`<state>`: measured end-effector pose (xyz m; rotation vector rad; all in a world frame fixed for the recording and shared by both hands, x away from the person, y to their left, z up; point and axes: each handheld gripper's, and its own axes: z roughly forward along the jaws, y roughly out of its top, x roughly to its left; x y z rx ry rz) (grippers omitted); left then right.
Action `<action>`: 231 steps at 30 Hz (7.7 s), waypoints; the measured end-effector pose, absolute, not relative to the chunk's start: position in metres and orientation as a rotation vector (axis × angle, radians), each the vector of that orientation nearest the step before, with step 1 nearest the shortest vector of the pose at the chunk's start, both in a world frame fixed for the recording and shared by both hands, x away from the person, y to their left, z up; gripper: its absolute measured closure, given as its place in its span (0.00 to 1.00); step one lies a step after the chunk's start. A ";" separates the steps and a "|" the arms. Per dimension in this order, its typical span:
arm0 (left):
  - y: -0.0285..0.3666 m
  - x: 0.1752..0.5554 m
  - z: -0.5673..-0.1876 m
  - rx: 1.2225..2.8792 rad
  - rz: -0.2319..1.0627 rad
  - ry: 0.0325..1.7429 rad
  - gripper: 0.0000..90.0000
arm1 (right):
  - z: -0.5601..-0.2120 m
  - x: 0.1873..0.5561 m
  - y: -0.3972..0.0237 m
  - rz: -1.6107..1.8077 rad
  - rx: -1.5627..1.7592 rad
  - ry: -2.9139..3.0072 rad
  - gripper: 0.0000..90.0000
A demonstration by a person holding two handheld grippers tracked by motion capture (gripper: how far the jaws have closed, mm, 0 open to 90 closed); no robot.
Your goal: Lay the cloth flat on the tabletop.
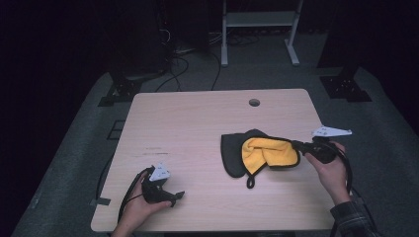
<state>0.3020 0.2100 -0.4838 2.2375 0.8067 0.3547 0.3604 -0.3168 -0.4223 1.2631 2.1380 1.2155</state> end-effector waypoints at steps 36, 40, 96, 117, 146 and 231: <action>0.109 0.313 -0.455 2.145 0.209 0.597 0.27 | -0.445 0.352 -0.328 1.125 1.265 2.180 0.55; 0.089 0.319 -0.456 2.155 0.190 0.576 0.29 | -0.448 0.350 -0.326 1.119 1.258 2.201 0.55; 0.052 0.354 -0.433 2.135 0.098 0.627 0.94 | -0.462 0.355 -0.352 1.046 1.344 2.172 0.55; 0.143 0.363 -0.440 2.192 0.162 0.800 0.96 | -0.461 0.355 -0.325 1.068 1.238 2.266 0.54; 0.139 0.353 -0.443 2.189 0.146 0.787 0.97 | -0.474 0.341 -0.321 1.088 1.260 2.384 0.85; 0.244 0.232 -0.296 1.795 0.450 0.633 0.97 | -0.280 0.248 -0.291 1.446 0.585 2.232 0.95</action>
